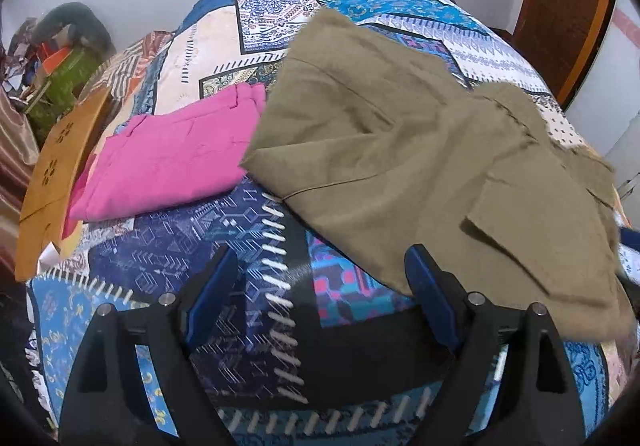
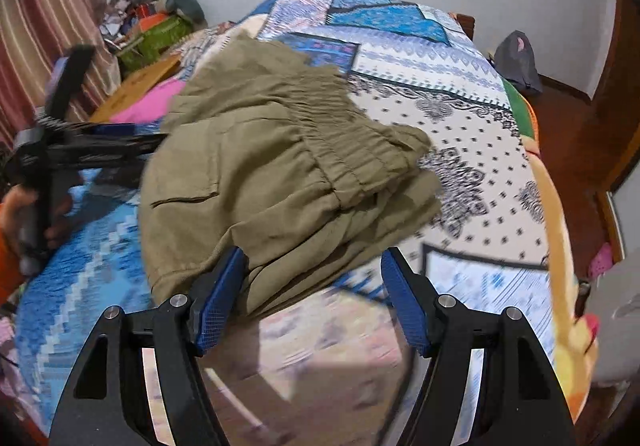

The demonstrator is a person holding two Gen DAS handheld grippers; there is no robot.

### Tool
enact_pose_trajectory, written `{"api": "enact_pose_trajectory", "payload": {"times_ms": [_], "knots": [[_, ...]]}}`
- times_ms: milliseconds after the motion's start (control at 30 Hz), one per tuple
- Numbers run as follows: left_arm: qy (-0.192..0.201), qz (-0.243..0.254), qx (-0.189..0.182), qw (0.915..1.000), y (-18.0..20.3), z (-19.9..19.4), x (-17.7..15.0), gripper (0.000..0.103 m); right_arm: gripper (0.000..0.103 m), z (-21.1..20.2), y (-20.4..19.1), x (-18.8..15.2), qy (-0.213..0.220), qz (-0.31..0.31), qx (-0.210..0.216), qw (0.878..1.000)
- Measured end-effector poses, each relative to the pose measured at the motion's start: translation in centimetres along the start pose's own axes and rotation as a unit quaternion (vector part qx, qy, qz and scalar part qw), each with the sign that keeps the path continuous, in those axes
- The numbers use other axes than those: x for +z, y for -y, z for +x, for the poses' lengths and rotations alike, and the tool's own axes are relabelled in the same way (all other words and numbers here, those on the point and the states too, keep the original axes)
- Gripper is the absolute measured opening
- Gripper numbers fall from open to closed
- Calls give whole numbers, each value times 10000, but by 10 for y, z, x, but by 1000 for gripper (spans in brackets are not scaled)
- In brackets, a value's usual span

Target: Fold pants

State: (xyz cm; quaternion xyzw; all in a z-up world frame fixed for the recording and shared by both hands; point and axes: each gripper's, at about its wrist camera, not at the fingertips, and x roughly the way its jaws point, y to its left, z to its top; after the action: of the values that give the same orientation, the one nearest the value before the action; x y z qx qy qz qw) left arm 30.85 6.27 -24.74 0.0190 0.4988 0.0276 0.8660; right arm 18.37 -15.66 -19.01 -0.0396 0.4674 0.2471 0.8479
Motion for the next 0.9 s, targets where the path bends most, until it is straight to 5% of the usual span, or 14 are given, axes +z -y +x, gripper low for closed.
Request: {"api": "enact_pose_trajectory", "payload": {"times_ms": [233, 500, 700, 800, 900], "knots": [[-87, -89, -307, 9995, -4, -2, -4, 86, 66, 39, 36, 28, -206, -115, -266, 9994], [223, 7, -69, 9997, -24, -16, 1, 80, 65, 61, 54, 45, -157, -86, -551, 9983], [367, -222, -349, 9985, -41, -14, 32, 56, 51, 34, 48, 48, 261, 108, -316, 9991], [209, -6, -535, 9983, -30, 1, 41, 19, 42, 23, 38, 56, 511, 91, -101, 9986], [43, 104, -816, 9966, -16, 15, 44, 14, 38, 26, 23, 65, 593, -113, 85, 9981]]}}
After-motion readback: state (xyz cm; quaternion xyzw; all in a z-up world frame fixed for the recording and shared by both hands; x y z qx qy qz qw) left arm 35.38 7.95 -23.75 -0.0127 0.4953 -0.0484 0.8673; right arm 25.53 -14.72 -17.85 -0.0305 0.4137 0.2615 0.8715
